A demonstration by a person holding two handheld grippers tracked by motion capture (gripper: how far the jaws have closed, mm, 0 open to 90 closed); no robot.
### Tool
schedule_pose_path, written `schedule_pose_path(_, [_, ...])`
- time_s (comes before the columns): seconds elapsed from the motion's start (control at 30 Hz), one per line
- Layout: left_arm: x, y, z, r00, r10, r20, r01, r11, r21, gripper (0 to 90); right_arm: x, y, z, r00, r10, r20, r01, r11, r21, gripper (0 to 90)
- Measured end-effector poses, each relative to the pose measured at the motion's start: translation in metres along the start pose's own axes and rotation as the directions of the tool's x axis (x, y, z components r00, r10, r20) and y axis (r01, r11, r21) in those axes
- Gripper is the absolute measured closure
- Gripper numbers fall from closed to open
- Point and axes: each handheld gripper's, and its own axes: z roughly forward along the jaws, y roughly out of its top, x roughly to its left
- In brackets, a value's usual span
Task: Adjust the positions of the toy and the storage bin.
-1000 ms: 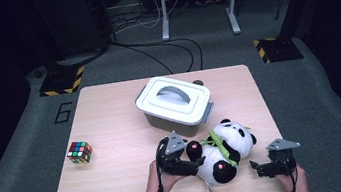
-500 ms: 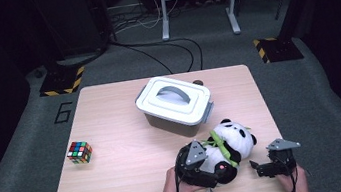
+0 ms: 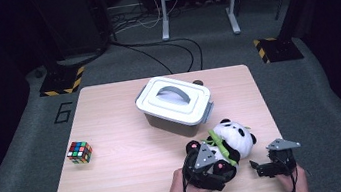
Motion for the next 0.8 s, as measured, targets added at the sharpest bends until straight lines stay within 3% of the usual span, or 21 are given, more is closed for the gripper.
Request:
schedule_pose_path(0.17, [-0.001,-0.007,0.006,0.9992,0.012,0.039,-0.013,0.9998,0.015,54.2,0.000,0.000,0.000,1.0000,0.000,0.000,0.000,1.0000,0.000,1.2])
schedule_pose_path(0.27, [-0.002,-0.008,0.003,0.9988,0.041,0.027,-0.041,0.9988,0.027,63.1,0.000,0.000,0.000,1.0000,0.000,0.000,0.000,1.0000,0.000,1.1])
schedule_pose_path(0.5, [0.010,-0.013,-0.014,0.9975,0.053,0.048,-0.054,0.9982,0.026,68.1,0.000,0.000,0.000,1.0000,-0.001,0.000,0.001,1.0000,0.000,1.2])
schedule_pose_path(0.8, [0.027,-0.024,-0.043,0.9940,0.055,0.094,-0.062,0.9958,0.067,68.8,0.000,0.000,0.000,1.0000,0.000,0.000,0.000,1.0000,0.000,1.2])
